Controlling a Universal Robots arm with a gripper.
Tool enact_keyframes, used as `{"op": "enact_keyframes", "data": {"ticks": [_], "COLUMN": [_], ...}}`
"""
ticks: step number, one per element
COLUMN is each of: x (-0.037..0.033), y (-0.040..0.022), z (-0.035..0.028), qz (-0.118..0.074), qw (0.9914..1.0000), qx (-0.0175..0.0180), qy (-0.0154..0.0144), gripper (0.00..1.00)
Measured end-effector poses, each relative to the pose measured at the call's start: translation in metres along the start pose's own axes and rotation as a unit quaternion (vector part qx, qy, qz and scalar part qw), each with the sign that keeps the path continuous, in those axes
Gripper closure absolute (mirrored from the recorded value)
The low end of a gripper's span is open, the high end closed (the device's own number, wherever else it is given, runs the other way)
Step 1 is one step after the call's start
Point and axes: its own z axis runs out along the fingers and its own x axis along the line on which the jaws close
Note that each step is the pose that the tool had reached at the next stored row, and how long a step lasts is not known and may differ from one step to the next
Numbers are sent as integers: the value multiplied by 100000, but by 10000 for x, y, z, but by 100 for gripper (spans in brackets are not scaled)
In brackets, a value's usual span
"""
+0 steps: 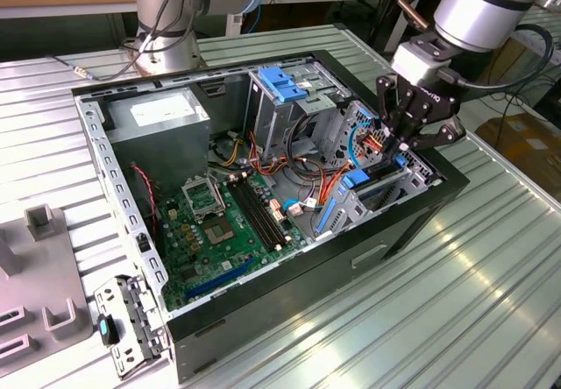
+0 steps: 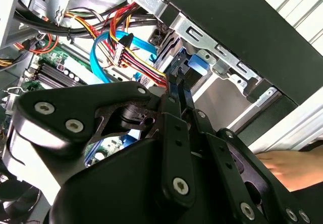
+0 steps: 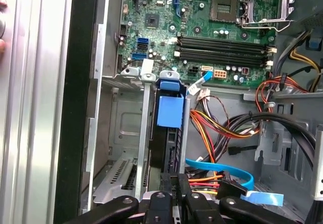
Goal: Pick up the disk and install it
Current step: 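Insert the first disk wire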
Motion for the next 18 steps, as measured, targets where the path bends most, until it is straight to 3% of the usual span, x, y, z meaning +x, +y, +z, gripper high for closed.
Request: {"op": "enact_keyframes", "data": {"ticks": [5,18], "x": [1,1], "y": [14,15], "z": [2,2], "qz": [-1117,-1193], "qw": [99994,99993], "qx": [82,82], "qy": [3,1], "gripper": [83,83]}}
